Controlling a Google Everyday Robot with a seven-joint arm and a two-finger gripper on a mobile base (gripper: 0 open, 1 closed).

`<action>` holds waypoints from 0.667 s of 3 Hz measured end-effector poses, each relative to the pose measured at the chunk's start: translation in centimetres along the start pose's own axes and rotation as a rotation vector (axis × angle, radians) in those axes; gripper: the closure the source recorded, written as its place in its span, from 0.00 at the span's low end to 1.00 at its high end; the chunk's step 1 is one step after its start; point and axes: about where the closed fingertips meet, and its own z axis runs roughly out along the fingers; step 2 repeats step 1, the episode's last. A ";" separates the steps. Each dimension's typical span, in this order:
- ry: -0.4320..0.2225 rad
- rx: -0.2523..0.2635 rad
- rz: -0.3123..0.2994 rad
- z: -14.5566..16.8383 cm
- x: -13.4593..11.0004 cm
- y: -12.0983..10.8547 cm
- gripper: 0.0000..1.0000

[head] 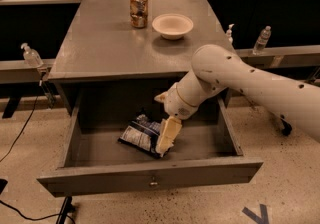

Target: Place blue chip bag into top drawer

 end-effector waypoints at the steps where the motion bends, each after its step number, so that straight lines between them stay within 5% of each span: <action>1: 0.000 0.000 0.000 0.0 0.0 0.0 0.00; 2: 0.000 0.000 0.000 0.0 0.0 0.0 0.00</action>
Offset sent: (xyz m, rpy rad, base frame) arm 0.0000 0.0000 0.0000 0.0000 0.0000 0.0000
